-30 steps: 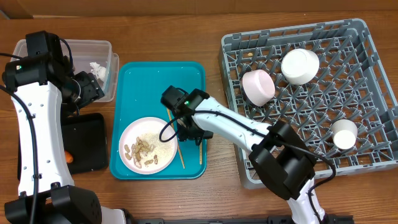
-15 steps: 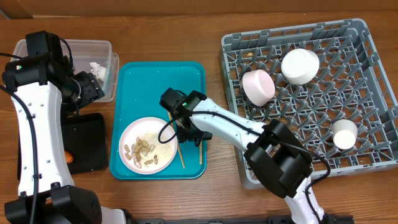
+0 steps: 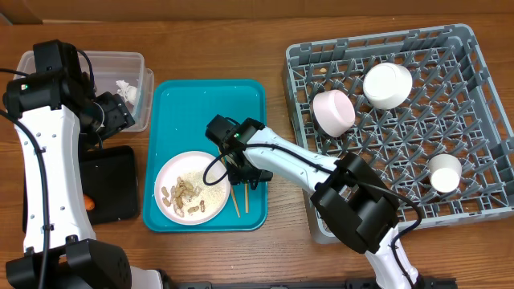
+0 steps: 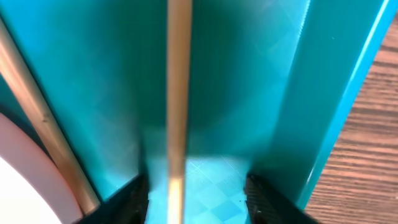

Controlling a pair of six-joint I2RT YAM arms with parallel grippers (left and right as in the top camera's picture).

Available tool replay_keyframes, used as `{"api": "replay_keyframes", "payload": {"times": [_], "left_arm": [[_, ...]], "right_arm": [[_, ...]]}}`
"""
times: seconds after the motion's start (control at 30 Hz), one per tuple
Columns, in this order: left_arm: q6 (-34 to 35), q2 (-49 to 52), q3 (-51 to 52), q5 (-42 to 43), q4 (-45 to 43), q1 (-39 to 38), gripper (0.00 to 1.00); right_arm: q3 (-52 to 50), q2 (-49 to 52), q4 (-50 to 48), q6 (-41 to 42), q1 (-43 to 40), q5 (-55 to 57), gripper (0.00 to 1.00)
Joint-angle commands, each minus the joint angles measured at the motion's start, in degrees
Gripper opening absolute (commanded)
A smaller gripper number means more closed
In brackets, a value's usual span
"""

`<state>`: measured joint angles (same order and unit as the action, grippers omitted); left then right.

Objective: Sort waste into correct bins and load items into the dishwasher
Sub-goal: 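Close the right gripper on one wooden chopstick and lift it, then lay the chopstick into the rack's left side and release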

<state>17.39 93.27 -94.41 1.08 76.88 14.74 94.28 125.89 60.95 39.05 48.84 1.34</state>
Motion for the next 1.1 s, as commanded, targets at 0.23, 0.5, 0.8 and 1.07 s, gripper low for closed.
{"api": "replay_keyframes", "payload": {"times": [0.23,0.5,0.8,1.07], "left_arm": [[-1.1,0.1,-0.6,0.5,0.0,0.1,0.74],[-1.1,0.1,-0.6,0.5,0.0,0.1,0.74],[-1.1,0.1,-0.6,0.5,0.0,0.1,0.74],[-1.1,0.1,-0.6,0.4,-0.2,0.1,0.74]], "right_arm": [[-0.6,2.7,-0.5,0.0,-0.1,0.6,0.09],[2.2,-1.5,2.3,-2.3,-1.9,0.7,0.04],[7.4,-16.7,11.6,-13.2,-9.3,0.8,0.04],[3.1,-19.4,22.9,-19.8,-17.3,3.8,0.04]]}}
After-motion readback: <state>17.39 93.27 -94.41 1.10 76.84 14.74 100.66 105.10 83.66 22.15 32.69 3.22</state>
